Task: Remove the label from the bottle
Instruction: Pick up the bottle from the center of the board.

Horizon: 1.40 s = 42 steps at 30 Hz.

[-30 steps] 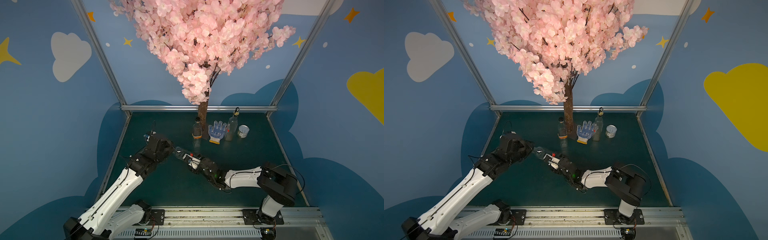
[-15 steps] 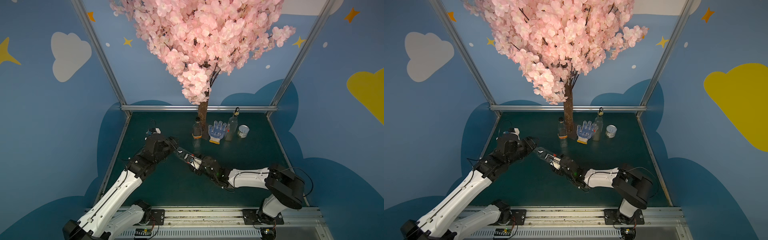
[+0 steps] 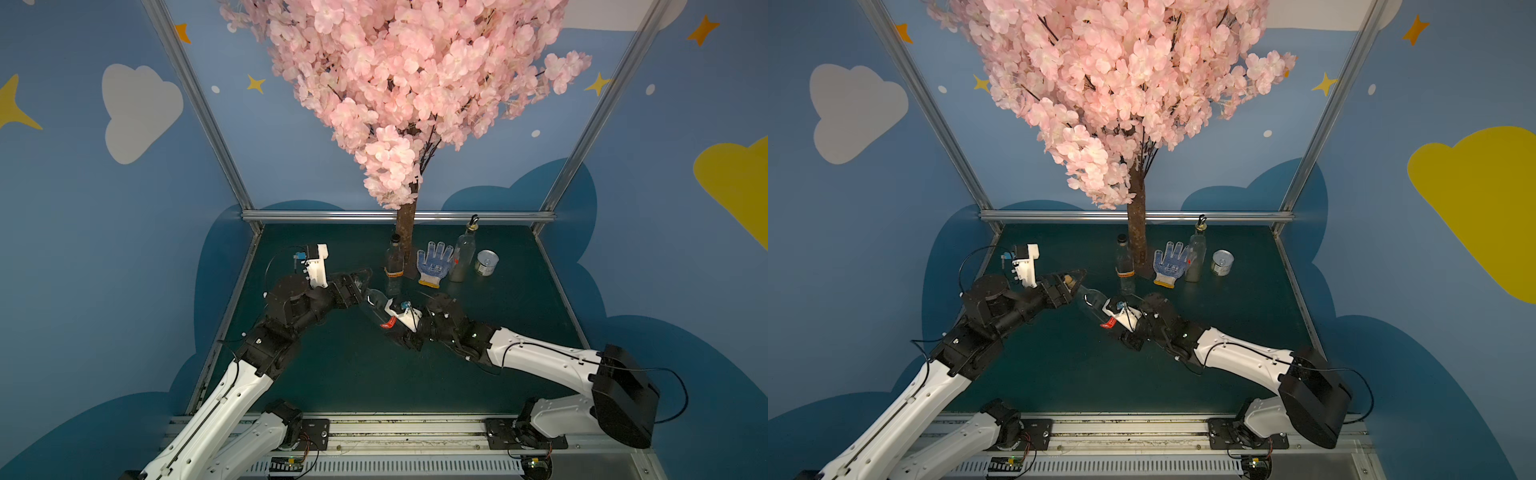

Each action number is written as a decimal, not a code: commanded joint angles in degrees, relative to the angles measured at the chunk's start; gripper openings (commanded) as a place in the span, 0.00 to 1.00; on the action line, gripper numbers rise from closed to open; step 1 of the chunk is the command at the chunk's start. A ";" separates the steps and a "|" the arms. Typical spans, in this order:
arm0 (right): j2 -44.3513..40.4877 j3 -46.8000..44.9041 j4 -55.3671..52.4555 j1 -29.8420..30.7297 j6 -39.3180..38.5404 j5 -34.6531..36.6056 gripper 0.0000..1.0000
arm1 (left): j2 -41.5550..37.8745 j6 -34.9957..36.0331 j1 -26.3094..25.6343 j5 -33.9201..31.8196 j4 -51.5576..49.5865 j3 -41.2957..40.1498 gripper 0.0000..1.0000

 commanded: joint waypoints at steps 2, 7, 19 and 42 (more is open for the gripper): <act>-3.96 3.85 -4.55 -1.38 2.03 -13.56 0.00 | -1.64 7.26 0.68 8.62 5.59 -1.79 0.95; -5.20 4.91 -6.18 -1.88 2.67 -19.08 0.00 | -0.33 7.51 0.66 12.11 12.47 -3.79 0.96; -4.70 4.78 -3.75 -3.22 5.19 -21.19 0.00 | 1.23 6.89 0.62 13.55 18.44 -5.11 0.57; -0.68 6.54 1.01 -5.20 8.72 -32.58 0.00 | 0.48 6.19 0.48 14.66 22.90 -7.63 0.32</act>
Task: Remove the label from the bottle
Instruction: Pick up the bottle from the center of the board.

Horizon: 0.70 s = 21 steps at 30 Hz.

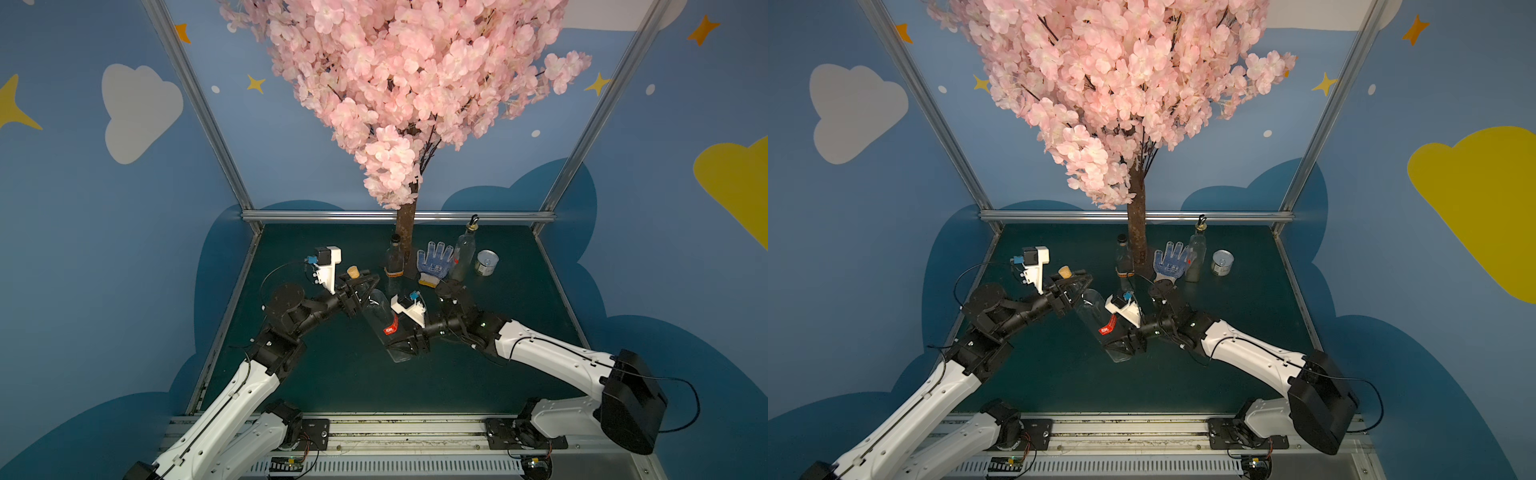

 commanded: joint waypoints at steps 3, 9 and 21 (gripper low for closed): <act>0.54 3.31 4.97 -0.91 0.45 -6.51 0.00 | -0.48 0.33 0.06 0.84 1.42 -0.12 0.05; 2.15 4.34 4.68 -1.28 1.33 -6.90 0.00 | -0.03 -0.17 0.04 0.38 -1.03 0.66 0.02; 1.40 2.56 -3.37 -2.85 -0.01 4.71 0.86 | -0.54 -4.22 -1.63 -20.60 -16.61 2.79 0.02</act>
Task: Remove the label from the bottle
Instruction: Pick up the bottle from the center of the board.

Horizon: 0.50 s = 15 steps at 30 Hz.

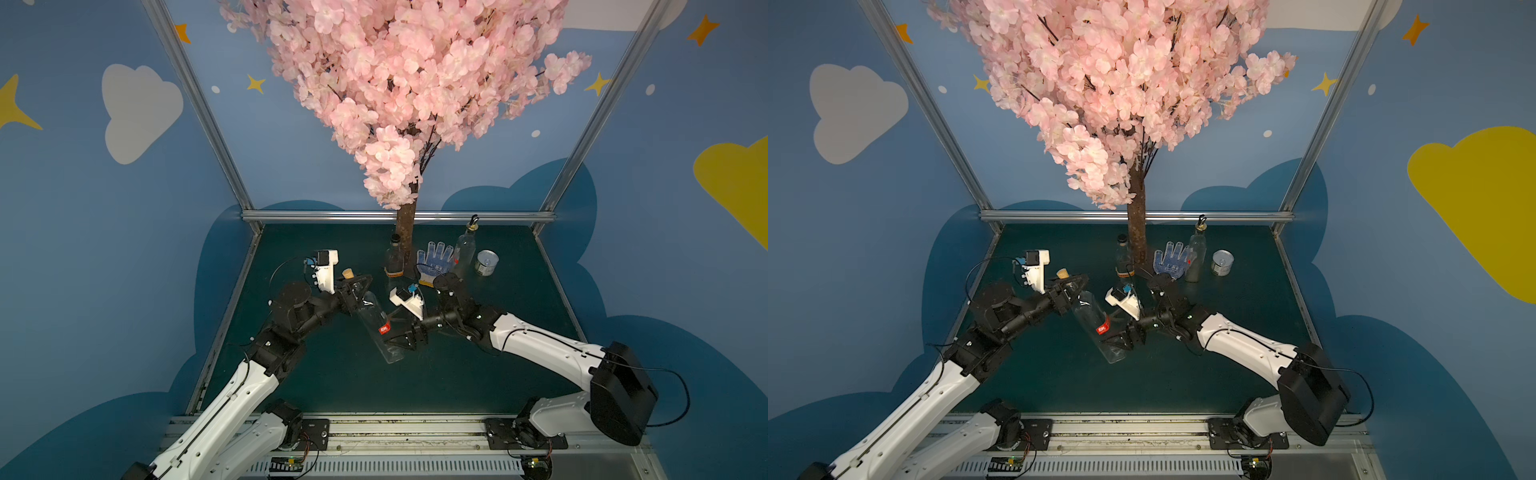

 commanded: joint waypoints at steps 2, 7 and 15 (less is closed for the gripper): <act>-1.99 -0.61 -3.24 -0.51 0.31 4.46 0.87 | 0.35 -2.70 -1.52 -11.00 -5.29 2.08 0.02; -2.03 -0.04 -6.83 0.10 3.14 8.34 0.88 | 3.05 -5.46 -5.09 -20.92 -8.66 3.07 0.02; -1.23 1.61 -6.70 6.19 6.04 25.68 0.63 | 8.20 -9.09 -8.31 -30.43 -14.11 5.78 0.02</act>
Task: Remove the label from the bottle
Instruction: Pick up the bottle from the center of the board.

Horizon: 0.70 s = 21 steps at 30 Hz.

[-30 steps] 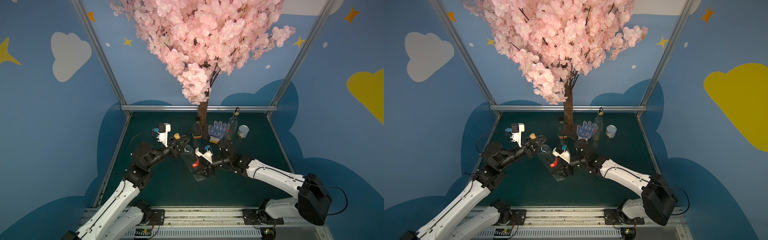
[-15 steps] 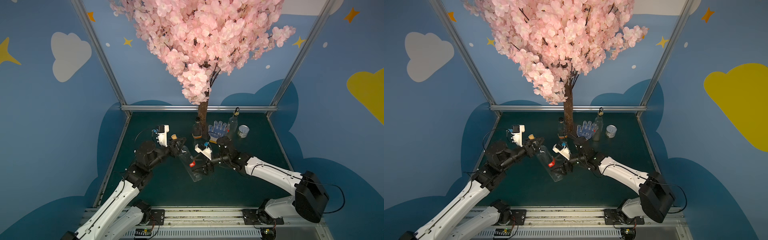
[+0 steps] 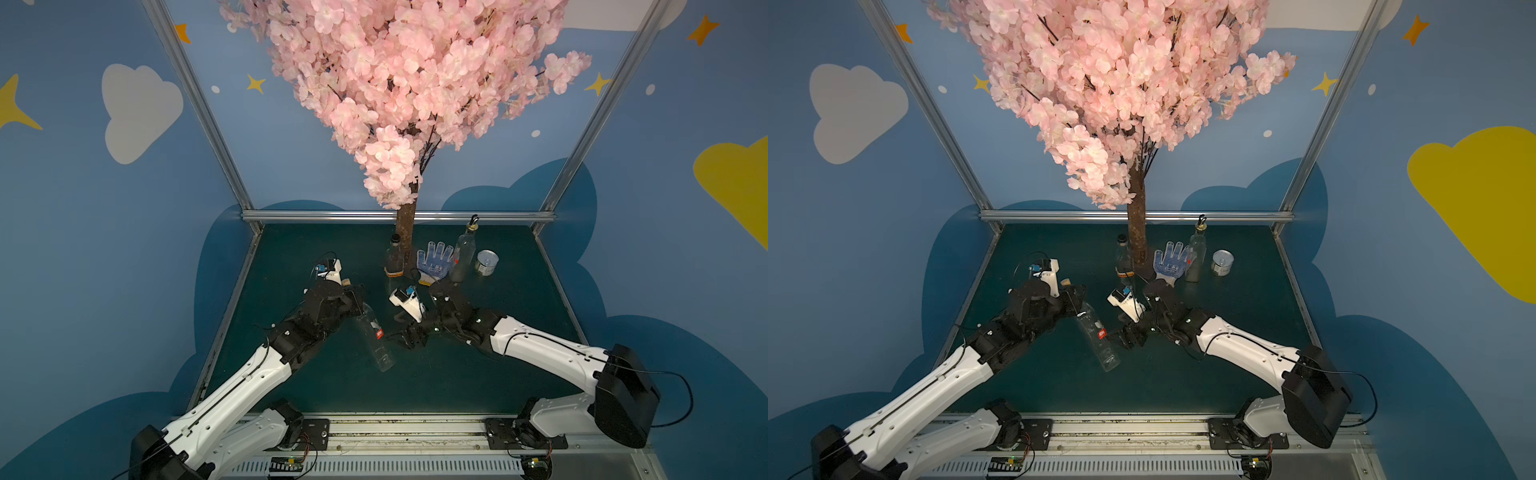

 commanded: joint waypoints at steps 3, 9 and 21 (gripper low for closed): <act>-0.01 1.73 1.30 4.15 2.02 13.51 0.44 | 1.10 -3.84 -1.00 -6.88 -1.24 2.94 0.02; 0.60 2.63 2.69 7.47 1.79 19.74 0.28 | 3.19 -4.58 -1.66 -9.50 -3.51 3.97 0.02; 6.07 4.98 4.60 11.07 3.68 23.71 0.31 | 3.86 -6.82 -1.85 -11.35 -1.08 0.22 0.02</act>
